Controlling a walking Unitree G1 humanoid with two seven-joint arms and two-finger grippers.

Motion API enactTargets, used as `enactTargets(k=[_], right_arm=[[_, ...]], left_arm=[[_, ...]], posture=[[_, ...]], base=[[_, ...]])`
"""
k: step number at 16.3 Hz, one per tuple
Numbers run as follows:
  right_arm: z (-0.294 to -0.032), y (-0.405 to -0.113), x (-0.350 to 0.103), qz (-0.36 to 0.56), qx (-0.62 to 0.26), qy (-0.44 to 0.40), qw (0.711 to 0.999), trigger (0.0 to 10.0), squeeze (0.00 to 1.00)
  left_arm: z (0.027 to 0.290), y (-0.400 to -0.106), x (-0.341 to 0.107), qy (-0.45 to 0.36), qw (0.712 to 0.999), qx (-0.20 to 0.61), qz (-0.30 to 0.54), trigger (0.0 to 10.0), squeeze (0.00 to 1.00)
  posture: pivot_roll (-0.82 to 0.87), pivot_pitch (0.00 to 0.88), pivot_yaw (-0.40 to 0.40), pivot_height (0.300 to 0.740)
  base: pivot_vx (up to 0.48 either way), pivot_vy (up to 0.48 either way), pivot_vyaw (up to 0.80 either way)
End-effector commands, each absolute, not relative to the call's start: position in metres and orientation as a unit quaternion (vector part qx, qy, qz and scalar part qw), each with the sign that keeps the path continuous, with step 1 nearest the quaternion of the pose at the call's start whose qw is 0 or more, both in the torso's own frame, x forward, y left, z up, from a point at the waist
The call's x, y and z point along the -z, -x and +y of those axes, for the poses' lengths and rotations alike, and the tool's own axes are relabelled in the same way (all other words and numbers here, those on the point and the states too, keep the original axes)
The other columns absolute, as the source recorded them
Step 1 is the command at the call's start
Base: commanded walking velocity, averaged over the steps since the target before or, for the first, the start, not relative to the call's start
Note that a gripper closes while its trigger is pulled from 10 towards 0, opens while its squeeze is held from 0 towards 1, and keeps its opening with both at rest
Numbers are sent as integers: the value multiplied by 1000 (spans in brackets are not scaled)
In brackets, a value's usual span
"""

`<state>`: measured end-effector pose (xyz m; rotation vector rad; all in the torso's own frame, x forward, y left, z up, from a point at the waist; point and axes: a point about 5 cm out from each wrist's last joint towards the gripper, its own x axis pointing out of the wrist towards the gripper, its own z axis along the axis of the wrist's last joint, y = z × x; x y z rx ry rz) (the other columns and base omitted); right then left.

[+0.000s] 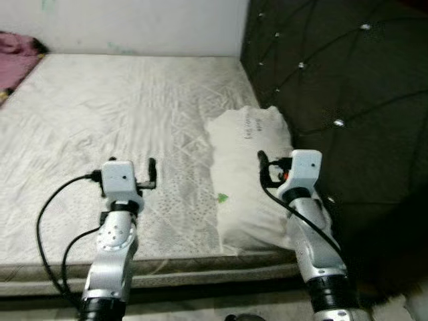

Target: Clean up the room

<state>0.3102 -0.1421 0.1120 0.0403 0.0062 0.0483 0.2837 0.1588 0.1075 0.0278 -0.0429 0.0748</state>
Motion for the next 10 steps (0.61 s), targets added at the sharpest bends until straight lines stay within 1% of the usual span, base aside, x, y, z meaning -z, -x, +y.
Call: enactTargets(k=[1, 5, 8, 10], right_arm=[[-137, -314, -116, -3, -29, -19, 999, 10000, 0], [-138, -313, -114, 3, -27, -8, 1000, 10000, 0], [-139, -314, -113, 4, -30, -6, 1000, 10000, 0], [-139, -314, -113, 4, -32, -1, 999, 10000, 0]], left_arm=[[163, -285, -106, -14, 999, -44, -16, 10000, 0], [162, -286, -107, -7, 999, -41, -15, 10000, 0], [161, -287, -106, 0, 999, -43, -12, 10000, 0], [160, -288, -106, 1, 999, -43, -12, 10000, 0]], posture=[[69, 0, -20, 740], [68, 0, -20, 740], [66, 0, -22, 740], [68, 0, -26, 740]], base=[[0, 480, 0], [0, 480, 0], [0, 480, -713], [0, 480, 0]])
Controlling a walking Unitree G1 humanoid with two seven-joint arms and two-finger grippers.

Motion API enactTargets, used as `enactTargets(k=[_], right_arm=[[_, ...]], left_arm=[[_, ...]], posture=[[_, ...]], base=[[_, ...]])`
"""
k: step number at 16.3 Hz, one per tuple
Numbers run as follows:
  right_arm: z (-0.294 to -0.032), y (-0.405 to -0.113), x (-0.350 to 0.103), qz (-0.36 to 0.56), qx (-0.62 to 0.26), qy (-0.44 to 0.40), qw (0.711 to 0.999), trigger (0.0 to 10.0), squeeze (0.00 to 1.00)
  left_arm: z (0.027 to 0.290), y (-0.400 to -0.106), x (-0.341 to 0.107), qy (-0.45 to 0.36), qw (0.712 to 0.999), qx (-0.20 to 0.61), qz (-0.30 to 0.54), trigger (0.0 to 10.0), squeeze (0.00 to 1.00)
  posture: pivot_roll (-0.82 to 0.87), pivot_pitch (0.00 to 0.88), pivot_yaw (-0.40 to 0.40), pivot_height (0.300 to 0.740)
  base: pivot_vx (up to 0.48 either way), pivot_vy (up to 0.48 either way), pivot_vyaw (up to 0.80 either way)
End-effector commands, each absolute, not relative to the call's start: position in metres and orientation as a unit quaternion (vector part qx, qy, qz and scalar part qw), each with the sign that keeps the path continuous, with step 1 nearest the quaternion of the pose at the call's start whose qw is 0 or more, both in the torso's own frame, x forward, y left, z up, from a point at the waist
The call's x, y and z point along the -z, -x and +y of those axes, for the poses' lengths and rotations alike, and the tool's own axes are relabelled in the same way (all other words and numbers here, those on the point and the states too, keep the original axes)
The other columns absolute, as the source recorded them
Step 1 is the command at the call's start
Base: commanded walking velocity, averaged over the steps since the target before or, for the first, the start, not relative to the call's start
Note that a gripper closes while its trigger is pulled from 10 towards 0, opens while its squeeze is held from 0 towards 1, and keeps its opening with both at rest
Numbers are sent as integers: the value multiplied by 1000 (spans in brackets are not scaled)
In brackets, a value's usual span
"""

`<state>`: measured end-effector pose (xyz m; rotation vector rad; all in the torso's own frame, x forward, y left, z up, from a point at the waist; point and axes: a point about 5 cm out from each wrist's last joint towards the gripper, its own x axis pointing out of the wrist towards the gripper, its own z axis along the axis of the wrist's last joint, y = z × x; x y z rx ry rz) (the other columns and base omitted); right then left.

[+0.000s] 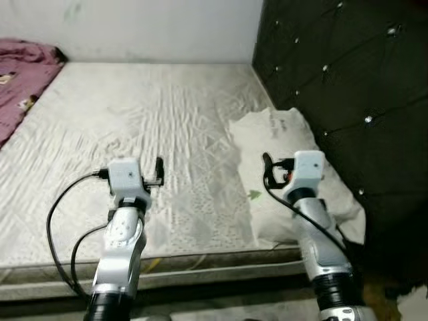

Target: Clean up the room

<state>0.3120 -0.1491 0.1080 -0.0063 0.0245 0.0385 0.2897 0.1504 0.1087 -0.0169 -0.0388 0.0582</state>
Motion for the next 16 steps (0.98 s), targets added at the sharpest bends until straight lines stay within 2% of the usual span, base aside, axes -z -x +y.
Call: enactTargets(k=[1, 16], right_arm=[[-138, -314, -113, 4, -33, -1, 999, 10000, 0], [-136, -316, -108, 11, -41, 13, 999, 10000, 0]], left_arm=[[160, -288, -106, 2, 999, -43, -12, 10000, 0], [159, -290, -107, 3, 999, -44, -13, 10000, 0]], posture=[[68, 0, -26, 740], [72, 0, -27, 740]], base=[[0, 480, 0], [0, 480, 0]])
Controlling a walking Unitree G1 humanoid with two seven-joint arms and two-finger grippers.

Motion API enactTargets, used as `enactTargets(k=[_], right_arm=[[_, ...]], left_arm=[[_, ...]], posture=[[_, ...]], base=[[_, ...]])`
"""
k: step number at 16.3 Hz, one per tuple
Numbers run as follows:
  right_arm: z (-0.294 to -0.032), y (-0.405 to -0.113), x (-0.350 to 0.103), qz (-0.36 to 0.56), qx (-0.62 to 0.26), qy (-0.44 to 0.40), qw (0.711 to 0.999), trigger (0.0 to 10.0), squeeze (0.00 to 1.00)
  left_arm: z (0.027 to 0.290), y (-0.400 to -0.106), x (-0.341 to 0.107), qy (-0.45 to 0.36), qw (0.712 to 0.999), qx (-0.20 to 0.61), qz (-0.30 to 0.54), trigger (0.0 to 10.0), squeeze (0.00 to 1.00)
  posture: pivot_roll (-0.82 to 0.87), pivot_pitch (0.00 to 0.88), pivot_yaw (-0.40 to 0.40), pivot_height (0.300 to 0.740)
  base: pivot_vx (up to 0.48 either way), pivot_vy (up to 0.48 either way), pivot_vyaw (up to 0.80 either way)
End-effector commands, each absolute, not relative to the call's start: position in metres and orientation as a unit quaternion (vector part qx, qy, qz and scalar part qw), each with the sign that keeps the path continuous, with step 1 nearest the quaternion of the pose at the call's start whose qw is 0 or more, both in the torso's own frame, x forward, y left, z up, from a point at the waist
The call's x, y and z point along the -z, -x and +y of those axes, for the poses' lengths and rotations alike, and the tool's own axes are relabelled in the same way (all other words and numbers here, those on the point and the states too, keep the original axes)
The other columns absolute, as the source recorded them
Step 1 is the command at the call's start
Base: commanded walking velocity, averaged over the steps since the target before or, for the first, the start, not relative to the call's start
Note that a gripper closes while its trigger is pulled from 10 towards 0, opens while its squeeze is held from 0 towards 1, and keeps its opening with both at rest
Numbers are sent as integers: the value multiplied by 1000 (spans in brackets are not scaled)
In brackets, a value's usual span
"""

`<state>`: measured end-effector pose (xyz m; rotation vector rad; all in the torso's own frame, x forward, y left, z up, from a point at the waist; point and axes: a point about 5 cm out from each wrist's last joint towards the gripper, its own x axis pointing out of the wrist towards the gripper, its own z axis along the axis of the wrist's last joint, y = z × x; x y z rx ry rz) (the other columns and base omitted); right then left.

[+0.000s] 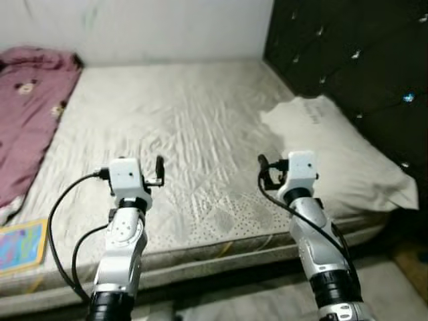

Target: Clean up the room

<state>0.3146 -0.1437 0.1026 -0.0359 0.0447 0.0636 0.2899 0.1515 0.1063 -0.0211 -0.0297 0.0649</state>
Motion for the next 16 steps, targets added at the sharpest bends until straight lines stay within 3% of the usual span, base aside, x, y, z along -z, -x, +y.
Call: enactTargets(k=[1, 13, 16], right_arm=[[-136, -316, -108, 12, -41, 14, 999, 10000, 0], [-135, -318, -107, 15, -44, 19, 999, 10000, 0], [-135, -319, -107, 16, -45, 20, 999, 10000, 0]], left_arm=[[159, -290, -107, 3, 999, -44, -14, 10000, 0], [159, -292, -108, 12, 999, -50, -20, 10000, 0], [156, -291, -111, 11, 999, -38, -28, 10000, 0]], posture=[[69, 0, -26, 740], [68, 0, -32, 740], [67, 0, -31, 740]], base=[[0, 480, 0], [0, 480, 0], [0, 0, 0]])
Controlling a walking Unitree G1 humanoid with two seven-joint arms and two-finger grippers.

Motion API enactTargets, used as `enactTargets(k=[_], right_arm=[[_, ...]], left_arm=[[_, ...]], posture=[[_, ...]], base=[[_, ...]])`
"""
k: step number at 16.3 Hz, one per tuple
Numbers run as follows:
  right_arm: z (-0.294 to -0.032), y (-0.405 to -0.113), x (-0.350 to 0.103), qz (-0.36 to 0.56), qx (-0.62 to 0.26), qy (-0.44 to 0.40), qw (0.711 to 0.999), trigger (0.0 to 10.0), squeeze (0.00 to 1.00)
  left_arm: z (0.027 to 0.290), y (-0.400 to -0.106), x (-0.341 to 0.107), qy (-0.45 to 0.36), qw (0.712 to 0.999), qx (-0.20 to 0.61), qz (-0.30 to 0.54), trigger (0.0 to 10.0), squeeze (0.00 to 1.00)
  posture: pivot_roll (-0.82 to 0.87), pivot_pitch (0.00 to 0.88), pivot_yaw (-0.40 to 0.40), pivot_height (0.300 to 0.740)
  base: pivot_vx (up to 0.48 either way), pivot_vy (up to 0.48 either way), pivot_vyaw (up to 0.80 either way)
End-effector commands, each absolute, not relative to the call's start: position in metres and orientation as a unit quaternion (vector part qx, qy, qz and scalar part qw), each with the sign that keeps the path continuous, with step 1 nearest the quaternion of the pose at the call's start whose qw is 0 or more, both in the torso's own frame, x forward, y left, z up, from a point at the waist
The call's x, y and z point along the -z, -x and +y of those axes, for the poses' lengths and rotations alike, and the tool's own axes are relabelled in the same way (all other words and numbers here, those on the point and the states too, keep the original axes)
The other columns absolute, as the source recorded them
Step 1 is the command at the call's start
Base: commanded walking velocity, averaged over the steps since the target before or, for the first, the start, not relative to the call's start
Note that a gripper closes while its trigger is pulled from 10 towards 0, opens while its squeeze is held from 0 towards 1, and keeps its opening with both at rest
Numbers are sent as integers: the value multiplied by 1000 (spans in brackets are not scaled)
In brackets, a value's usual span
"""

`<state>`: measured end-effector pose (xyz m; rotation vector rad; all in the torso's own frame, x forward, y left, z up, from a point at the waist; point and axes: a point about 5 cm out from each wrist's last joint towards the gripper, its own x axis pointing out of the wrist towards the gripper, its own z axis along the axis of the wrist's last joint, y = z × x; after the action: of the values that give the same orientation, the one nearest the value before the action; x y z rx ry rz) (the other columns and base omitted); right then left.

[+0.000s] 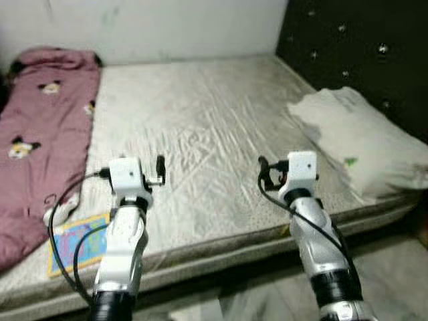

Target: Clean up the room

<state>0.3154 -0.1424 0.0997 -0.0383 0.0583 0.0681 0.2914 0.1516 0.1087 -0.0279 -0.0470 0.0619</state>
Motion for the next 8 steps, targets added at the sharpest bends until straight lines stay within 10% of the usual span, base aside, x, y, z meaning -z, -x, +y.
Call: enactTargets(k=[1, 8], right_arm=[[-134, -319, -107, 15, -45, 20, 999, 10000, 0], [-133, -320, -108, 13, -48, 21, 999, 10000, 0]], left_arm=[[155, -291, -112, 20, 999, -29, -30, 10000, 0], [151, -291, -114, 32, 999, -2, -39, 10000, 0]], posture=[[67, 0, -31, 740], [68, 0, -32, 740]], base=[[0, 0, 0], [114, 0, 0]])
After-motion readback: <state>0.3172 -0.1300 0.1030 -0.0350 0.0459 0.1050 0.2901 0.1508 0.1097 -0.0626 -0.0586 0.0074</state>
